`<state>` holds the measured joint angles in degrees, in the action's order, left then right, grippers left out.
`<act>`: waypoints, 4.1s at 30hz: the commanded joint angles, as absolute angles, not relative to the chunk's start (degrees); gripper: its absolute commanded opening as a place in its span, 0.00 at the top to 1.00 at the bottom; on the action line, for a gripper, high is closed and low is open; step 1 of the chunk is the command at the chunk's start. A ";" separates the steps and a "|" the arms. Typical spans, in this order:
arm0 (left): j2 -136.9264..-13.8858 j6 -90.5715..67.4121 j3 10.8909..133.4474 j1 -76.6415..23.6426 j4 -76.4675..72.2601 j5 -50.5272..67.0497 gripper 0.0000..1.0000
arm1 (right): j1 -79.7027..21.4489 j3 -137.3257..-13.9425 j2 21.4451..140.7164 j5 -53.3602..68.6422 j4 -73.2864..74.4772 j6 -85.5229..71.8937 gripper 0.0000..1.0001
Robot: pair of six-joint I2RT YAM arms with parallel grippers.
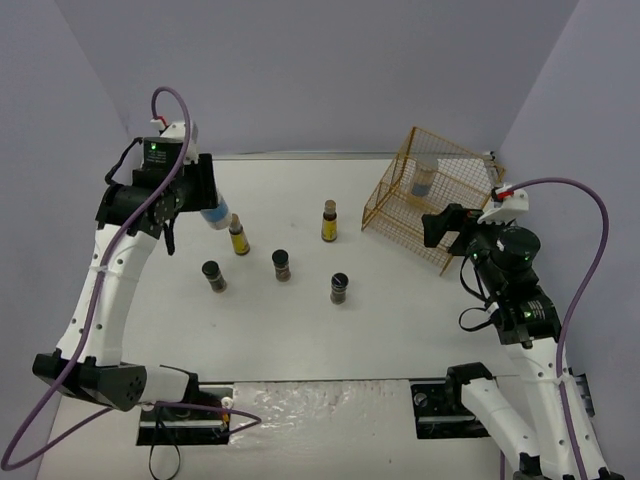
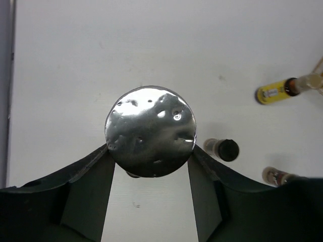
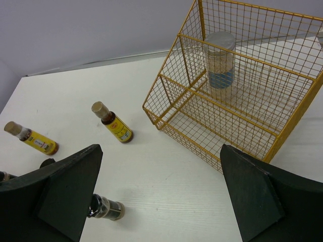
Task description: Organize the condiment bottles
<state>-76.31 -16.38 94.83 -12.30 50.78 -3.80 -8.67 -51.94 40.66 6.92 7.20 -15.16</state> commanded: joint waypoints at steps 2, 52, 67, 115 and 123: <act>-78.37 -15.79 102.80 -20.87 54.12 3.90 0.99 | -8.79 -52.74 40.13 8.38 4.34 -15.73 0.00; -71.49 -24.81 68.45 -49.05 18.93 -9.65 0.25 | -17.57 -46.26 51.97 13.48 0.62 -14.05 0.00; -68.52 -27.07 34.09 -49.31 -17.42 -2.28 0.19 | -19.42 -43.15 52.82 14.33 -4.00 -14.67 0.00; -73.72 -24.31 36.11 -49.40 -18.05 -2.29 0.86 | -19.46 -40.76 49.07 14.47 -4.15 -16.03 0.00; -62.65 -18.99 57.91 -49.27 25.23 -9.46 1.00 | -19.55 -42.23 49.25 14.43 -3.06 -15.96 0.00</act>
